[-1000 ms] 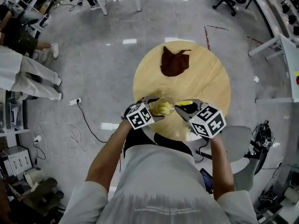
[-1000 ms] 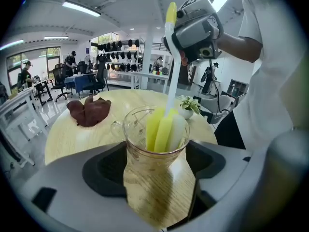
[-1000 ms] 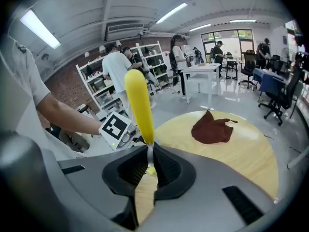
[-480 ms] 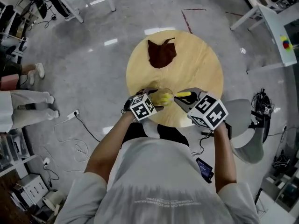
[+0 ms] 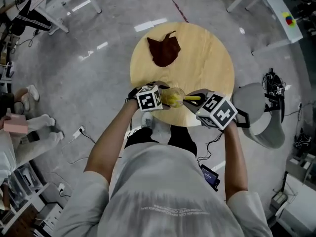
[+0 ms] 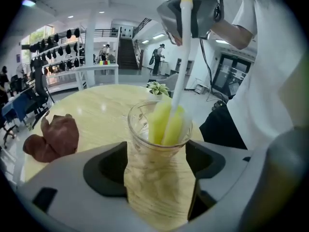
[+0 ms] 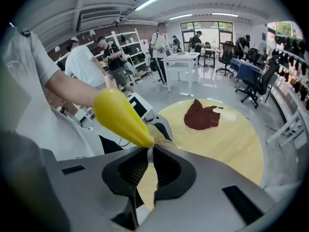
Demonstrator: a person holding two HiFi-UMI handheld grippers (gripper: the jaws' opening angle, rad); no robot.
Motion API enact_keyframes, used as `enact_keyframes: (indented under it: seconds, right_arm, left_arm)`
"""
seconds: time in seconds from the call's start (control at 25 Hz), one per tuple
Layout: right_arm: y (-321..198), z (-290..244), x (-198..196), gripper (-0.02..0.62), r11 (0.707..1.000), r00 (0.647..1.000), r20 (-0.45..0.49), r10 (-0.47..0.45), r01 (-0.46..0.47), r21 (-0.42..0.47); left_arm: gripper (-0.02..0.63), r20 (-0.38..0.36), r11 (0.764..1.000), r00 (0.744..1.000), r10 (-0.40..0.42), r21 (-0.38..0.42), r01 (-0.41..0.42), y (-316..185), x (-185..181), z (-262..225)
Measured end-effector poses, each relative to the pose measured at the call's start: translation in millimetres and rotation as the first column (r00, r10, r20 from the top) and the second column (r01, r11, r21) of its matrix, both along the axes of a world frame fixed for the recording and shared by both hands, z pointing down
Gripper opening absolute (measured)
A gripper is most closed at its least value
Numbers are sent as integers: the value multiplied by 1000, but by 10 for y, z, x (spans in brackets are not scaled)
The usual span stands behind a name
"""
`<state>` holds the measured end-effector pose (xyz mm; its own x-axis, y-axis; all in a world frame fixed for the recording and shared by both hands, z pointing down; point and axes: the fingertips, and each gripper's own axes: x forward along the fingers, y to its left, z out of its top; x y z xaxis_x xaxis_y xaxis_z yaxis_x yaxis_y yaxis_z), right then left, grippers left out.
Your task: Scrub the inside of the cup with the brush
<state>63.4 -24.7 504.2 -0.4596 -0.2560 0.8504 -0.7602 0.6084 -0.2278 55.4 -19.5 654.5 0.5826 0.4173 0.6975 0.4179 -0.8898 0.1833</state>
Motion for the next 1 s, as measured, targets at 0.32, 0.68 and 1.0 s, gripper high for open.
enact_keyframes:
  seconds: [0.32,0.68,1.0]
  right_arm:
    - [-37,114,-100,67,990,988,58,143,-143,-2]
    - [-201,95,116,63,933,930,111,350,-357,51]
    - [-121,94,170,64,911,901,157,404,-412,24]
  left_arm:
    - [383,-36,997,996,-81,8,81,-366,-113,37]
    - [382,-129,991,983,-127,-61,120,33,-135,-27]
    - [387,-157,991,979,-130,13,134,95,169,25]
